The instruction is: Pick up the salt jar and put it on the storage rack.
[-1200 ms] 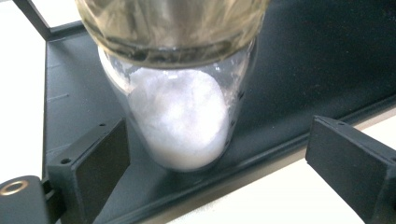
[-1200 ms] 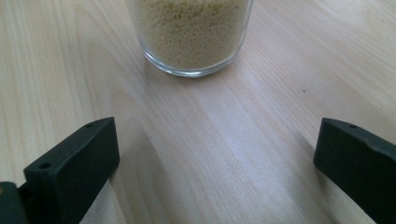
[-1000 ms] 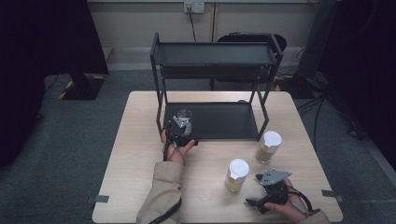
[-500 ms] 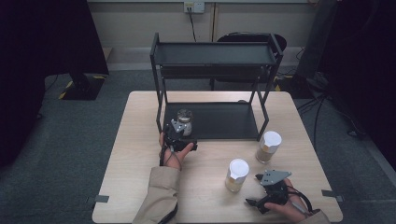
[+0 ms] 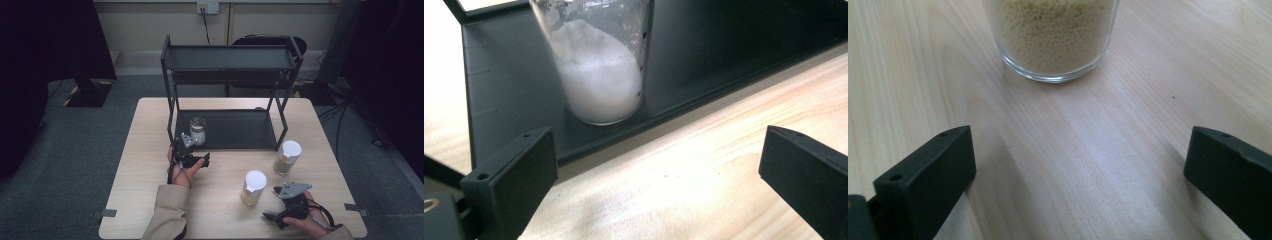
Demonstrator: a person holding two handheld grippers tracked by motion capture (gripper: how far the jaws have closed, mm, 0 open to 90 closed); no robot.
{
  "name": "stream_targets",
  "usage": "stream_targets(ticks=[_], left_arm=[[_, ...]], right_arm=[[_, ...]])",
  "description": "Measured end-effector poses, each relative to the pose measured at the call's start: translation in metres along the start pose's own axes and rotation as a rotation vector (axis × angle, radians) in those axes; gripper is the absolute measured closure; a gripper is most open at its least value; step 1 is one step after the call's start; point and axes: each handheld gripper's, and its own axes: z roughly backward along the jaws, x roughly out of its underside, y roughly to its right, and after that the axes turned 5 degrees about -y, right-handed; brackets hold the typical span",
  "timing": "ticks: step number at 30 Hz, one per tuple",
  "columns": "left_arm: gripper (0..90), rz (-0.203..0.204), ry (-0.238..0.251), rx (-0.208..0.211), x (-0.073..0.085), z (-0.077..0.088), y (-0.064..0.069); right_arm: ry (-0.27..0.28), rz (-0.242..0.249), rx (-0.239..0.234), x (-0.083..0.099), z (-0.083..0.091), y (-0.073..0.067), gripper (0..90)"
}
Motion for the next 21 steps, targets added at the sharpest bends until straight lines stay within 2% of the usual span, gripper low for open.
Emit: stream_targets(ticks=[21], left_arm=[[2.5,0.0,-0.009,0.017,0.021,0.011,0.0]], right_arm=[[0.0,0.0,0.0,0.0,0.0,0.0,0.0]])
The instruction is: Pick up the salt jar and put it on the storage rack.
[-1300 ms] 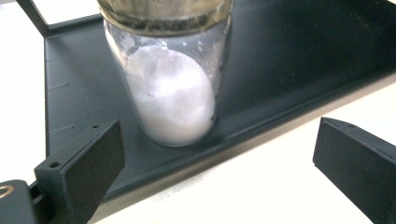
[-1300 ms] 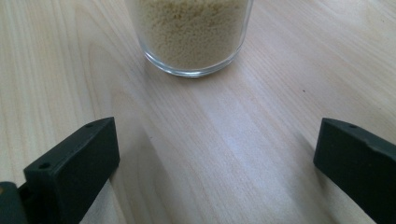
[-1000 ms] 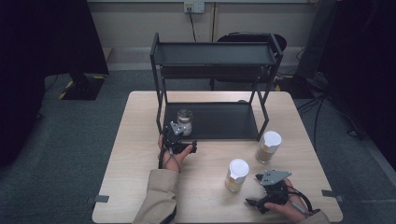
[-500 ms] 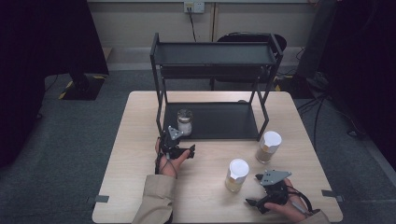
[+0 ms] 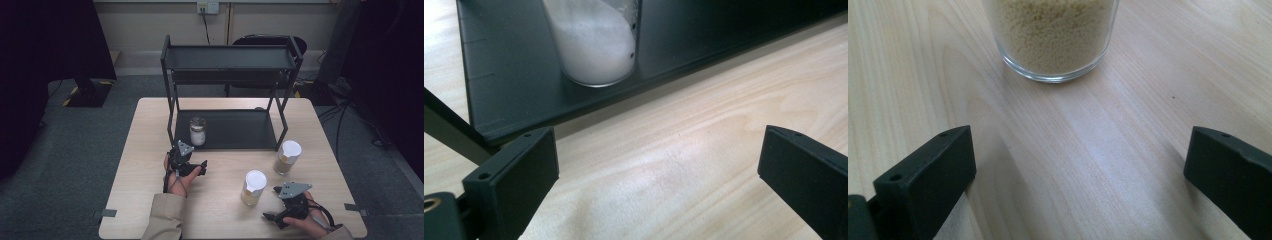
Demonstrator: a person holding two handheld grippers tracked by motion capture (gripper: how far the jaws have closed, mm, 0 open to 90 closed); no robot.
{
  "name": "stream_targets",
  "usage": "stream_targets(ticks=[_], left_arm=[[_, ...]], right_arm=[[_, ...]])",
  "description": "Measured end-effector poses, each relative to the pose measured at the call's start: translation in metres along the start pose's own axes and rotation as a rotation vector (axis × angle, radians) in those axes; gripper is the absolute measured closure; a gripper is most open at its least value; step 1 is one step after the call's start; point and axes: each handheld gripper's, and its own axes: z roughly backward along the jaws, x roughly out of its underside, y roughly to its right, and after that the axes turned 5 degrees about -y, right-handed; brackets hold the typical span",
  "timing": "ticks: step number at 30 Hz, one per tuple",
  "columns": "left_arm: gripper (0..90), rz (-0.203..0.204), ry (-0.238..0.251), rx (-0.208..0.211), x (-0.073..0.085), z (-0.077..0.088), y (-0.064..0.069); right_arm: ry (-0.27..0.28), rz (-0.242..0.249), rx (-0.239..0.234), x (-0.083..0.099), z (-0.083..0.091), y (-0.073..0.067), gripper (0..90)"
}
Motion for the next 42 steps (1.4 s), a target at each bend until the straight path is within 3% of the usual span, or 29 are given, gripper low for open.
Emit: stream_targets(ticks=[42], left_arm=[[2.6,-0.04,-0.068,0.018,0.023,0.012,0.002]], right_arm=[[0.0,-0.002,0.002,0.0,0.0,0.0,0.0]])
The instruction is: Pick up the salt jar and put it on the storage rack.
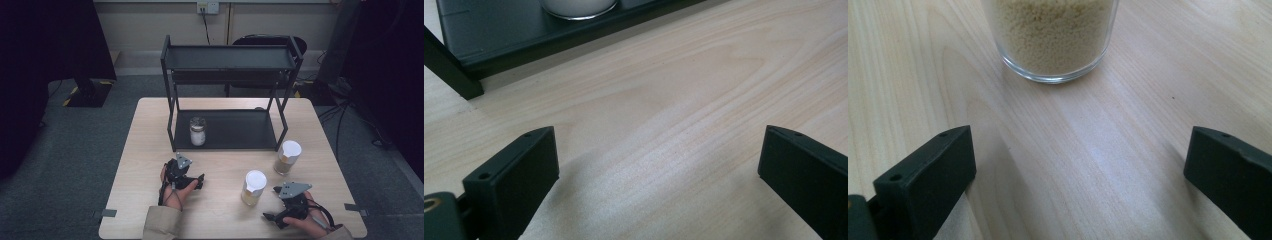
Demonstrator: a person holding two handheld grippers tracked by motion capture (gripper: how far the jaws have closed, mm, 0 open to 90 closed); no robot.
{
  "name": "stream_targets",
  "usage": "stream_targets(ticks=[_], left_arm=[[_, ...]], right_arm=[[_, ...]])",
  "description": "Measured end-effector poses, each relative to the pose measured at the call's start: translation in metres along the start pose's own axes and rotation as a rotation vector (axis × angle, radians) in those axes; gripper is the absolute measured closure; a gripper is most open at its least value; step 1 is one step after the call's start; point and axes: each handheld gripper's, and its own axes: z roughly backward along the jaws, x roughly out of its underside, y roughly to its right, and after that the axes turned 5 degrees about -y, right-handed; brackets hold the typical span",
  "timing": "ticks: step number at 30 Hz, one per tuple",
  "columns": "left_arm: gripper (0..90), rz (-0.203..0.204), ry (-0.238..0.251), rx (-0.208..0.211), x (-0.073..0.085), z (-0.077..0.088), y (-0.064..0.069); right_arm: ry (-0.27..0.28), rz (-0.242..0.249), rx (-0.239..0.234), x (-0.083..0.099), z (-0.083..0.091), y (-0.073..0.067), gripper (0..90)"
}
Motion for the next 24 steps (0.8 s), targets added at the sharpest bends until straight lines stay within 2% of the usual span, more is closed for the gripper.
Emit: stream_targets(ticks=[24], left_arm=[[2.6,-0.004,-0.007,-0.004,0.0074,0.0081,-0.0012]], right_arm=[[0.0,0.0,0.001,0.0,0.0,-0.0001,0.0]])
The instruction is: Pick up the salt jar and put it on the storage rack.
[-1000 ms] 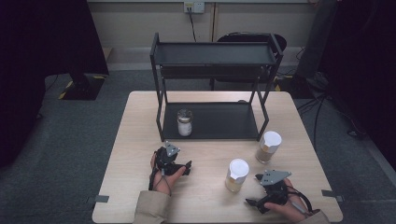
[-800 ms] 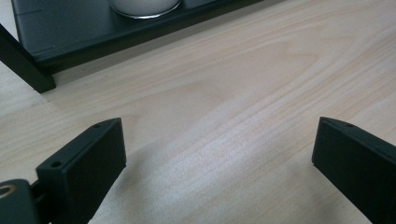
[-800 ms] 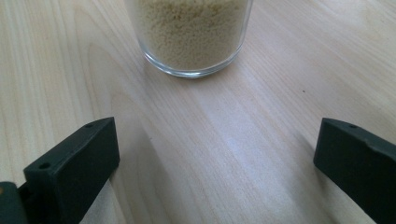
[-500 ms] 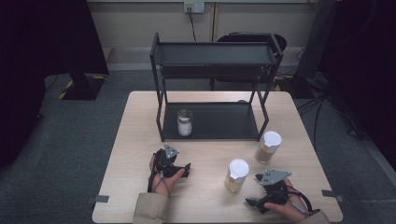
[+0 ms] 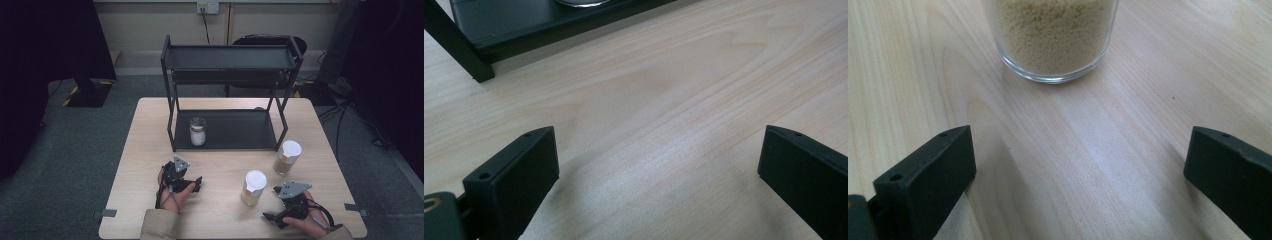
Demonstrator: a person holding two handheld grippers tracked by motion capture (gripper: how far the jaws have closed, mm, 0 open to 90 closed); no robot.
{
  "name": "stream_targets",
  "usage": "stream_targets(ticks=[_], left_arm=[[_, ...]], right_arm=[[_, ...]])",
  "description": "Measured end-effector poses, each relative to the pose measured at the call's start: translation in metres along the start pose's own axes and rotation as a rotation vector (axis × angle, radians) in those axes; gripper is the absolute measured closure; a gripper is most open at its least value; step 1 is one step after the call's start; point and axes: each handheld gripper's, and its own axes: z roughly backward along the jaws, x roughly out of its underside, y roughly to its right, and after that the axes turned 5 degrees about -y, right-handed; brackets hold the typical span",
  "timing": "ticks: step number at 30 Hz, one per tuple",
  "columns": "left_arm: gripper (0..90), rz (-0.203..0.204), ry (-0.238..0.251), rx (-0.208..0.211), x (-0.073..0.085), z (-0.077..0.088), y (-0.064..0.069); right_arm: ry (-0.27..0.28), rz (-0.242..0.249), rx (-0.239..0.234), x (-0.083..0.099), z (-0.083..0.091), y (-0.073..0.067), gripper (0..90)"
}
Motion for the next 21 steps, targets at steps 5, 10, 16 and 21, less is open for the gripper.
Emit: stream_targets(ticks=[5,10,16,21], left_arm=[[2.6,-0.003,-0.007,-0.001,0.0014,0.0021,0.0],[2.7,-0.003,-0.012,-0.002,0.0027,0.0039,-0.0005],[2.6,-0.008,-0.017,-0.001,0.0042,0.0062,-0.0005],[2.6,-0.012,-0.02,0.001,0.0058,0.0079,-0.0012]], right_arm=[[0.0,0.0,0.0,0.0,0.0,-0.0001,0.0],[0.0,0.0,0.0,-0.0001,0.0,-0.0001,0.0],[0.0,-0.001,0.0,0.0,0.0,-0.0001,0.0],[0.0,0.0,0.0,0.0,0.0,-0.0001,0.0]])
